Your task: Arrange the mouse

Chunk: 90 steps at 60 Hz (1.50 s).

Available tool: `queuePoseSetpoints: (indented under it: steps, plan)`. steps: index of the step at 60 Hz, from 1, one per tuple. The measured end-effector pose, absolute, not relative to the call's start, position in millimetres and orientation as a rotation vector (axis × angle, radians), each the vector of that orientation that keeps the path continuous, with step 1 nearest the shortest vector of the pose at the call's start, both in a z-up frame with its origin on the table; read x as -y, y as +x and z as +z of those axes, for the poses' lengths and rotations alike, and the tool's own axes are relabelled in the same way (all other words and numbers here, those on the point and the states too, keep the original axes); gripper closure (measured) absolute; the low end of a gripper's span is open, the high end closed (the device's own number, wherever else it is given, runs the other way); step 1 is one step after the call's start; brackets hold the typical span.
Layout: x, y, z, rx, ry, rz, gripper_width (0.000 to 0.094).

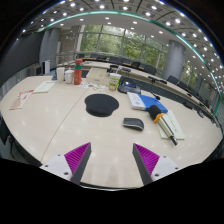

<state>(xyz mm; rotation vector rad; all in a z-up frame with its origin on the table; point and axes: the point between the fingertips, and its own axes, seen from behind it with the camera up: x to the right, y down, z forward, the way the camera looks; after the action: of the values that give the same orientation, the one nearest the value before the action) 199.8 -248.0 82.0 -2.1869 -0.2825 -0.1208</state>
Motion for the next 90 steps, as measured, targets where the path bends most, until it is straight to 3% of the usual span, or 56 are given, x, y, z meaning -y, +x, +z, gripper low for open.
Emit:
queuePoseSetpoints:
  steps: [12, 25, 58, 61, 67, 71, 90]
  plan:
    - [156.9, 276.5, 40.4, 0.227, -2.194, -0.156, 0.0084]
    - [96.2, 305.9, 2.3, 0.206, -2.236, -0.124, 0.0082]
    - [-12.1, 311.1, -7.4, 0.219, -2.224, -0.028, 0.0089]
    - [-19.2, 310.8, -9.6, 0.208, -2.227, -0.004, 0.0120]
    - [-29.0, 307.4, -12.6, 0.173, -2.233, 0.060, 0.0284]
    - [-30.8, 307.3, -12.5, 0.185, -2.226, 0.047, 0.0467]
    - [-30.2, 305.6, -12.3, 0.160, -2.268, 0.005, 0.0615]
